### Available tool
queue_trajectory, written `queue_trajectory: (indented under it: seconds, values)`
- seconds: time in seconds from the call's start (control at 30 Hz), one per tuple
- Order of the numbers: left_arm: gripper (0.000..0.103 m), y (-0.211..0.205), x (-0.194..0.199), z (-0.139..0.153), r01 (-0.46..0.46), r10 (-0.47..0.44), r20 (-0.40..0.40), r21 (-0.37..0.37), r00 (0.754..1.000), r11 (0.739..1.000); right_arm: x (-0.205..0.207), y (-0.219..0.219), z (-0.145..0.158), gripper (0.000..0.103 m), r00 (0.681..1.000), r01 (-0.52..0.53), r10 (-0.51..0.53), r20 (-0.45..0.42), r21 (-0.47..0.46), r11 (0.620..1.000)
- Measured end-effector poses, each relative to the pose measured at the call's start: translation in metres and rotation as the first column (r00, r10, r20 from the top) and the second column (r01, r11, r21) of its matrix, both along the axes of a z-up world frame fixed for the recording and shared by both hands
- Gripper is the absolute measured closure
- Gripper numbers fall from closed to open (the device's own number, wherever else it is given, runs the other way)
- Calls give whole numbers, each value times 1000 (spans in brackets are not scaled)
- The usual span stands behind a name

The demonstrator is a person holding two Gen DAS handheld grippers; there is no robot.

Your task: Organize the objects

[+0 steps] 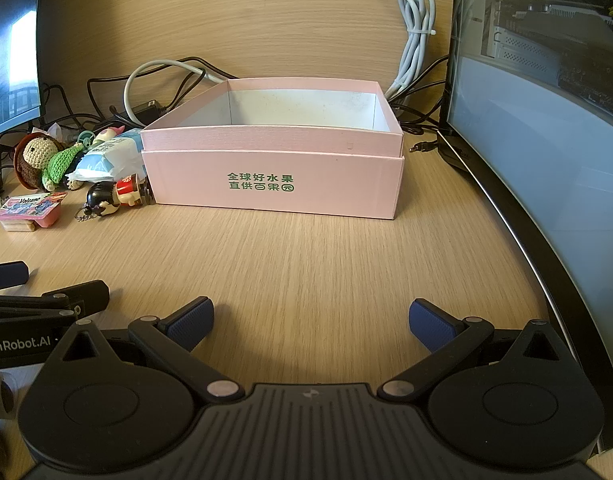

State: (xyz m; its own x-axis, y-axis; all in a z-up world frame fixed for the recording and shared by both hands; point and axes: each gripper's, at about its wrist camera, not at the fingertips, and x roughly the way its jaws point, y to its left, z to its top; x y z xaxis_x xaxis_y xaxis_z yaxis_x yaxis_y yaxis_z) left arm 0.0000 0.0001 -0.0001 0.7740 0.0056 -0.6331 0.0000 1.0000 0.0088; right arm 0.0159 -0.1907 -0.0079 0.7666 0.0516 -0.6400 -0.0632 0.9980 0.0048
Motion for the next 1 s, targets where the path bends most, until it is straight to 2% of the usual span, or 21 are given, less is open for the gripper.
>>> queue_trajectory:
  seconds: [1.0]
  values:
    - [3,2,1,1,9,-9,0,1,1000,1000,-2,-2,2,0,1000,30,-30,-1,1,1000]
